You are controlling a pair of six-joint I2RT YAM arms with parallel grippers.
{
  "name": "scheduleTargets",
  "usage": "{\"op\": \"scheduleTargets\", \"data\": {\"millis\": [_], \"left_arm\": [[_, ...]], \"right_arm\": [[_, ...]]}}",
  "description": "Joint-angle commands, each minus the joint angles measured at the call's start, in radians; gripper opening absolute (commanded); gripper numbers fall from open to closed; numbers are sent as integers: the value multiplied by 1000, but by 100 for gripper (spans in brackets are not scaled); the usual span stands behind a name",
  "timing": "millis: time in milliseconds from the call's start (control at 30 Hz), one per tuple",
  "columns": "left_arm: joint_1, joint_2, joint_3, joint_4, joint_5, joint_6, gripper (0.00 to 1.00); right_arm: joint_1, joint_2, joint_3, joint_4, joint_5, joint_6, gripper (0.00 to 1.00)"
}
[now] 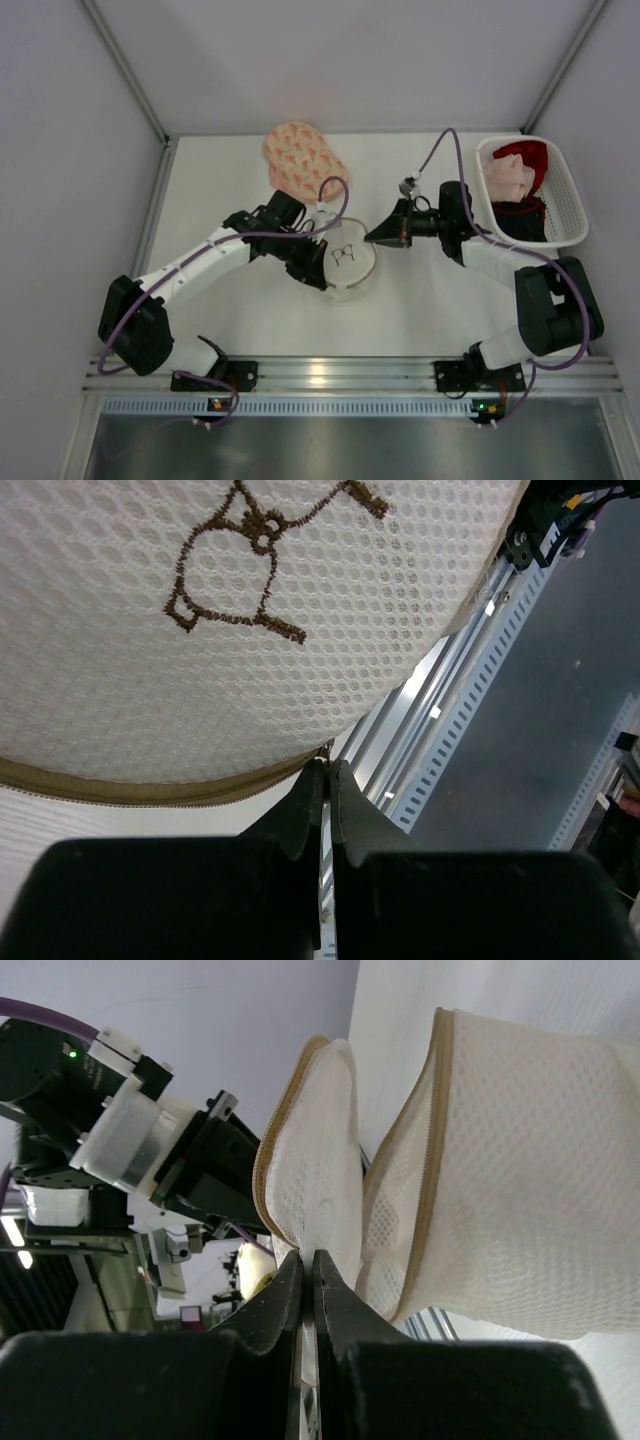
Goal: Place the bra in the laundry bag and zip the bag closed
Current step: Close the laundry bag at the center of the board, then zip the zipper on the laundry bag.
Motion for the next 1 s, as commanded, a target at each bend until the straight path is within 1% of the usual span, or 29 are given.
{"op": "scheduleTargets", "data": {"millis": [0, 33, 67, 100, 133, 167, 200, 233, 267, 300, 367, 400, 467, 500, 533, 567, 667, 733, 800, 867, 900, 933, 967], "left_arm": [[-6, -19, 35, 0, 34, 8, 0], [-4, -31, 32, 0, 37, 8, 0], [-4, -39, 24, 0, 33, 7, 0], [-4, -45, 16, -1, 31, 2, 0], [-3, -51, 12, -1, 36, 1, 0], [-3, -54, 10, 0, 36, -2, 0], [-3, -58, 6, -1, 36, -7, 0], [-4, -56, 9, 0, 36, -7, 0], [-3, -58, 10, 0, 37, -6, 0], [-1, -56, 15, -1, 36, -10, 0], [-1, -48, 21, 0, 42, -9, 0], [-1, -47, 24, 0, 48, -6, 0], [-1, -39, 28, -1, 50, -4, 0], [-1, -36, 33, 0, 51, -2, 0], [-1, -30, 33, -1, 56, -4, 0], [-1, -25, 33, -1, 56, -7, 0], [0, -7, 48, -18, 54, -12, 0], [3, 8, 53, -27, 59, -10, 0], [6, 14, 62, -35, 45, -13, 0], [6, 22, 67, -49, 39, -12, 0], [6, 27, 70, -55, 42, -13, 0], [8, 33, 70, -57, 47, -15, 0], [9, 34, 68, -57, 53, -19, 0]], "right_arm": [[12, 25, 93, -117, -3, -163, 2], [12, 30, 120, -263, 1, -220, 11], [14, 36, 192, -343, 10, -292, 12], [14, 47, 229, -419, 21, -431, 13], [12, 50, 266, -511, 33, -500, 19], [11, 57, 339, -671, 65, -636, 24], [12, 57, 373, -738, 86, -701, 32], [11, 59, 404, -795, 107, -755, 37], [7, 54, 451, -895, 128, -803, 43], [3, 50, 470, -931, 167, -890, 46], [-11, 33, 521, -1007, 207, -975, 50], [-16, 24, 535, -1072, 242, -1065, 51], [-16, -16, 564, -1107, 262, -1151, 51], [-16, -34, 568, -1132, 244, -1227, 51], [-13, -53, 573, -1143, 233, -1271, 51], [-8, -96, 567, -1150, 234, -1306, 51], [33, -169, 542, -1170, 242, -1482, 51], [66, -206, 504, -1151, 247, -1522, 51], [89, -248, 483, -1133, 259, -1555, 54], [150, -269, 470, -1145, 290, -1591, 54], [185, -274, 469, -1148, 343, -1639, 55], [263, -277, 463, -1148, 378, -1660, 54], [305, -276, 461, -1148, 411, -1685, 53]]}}
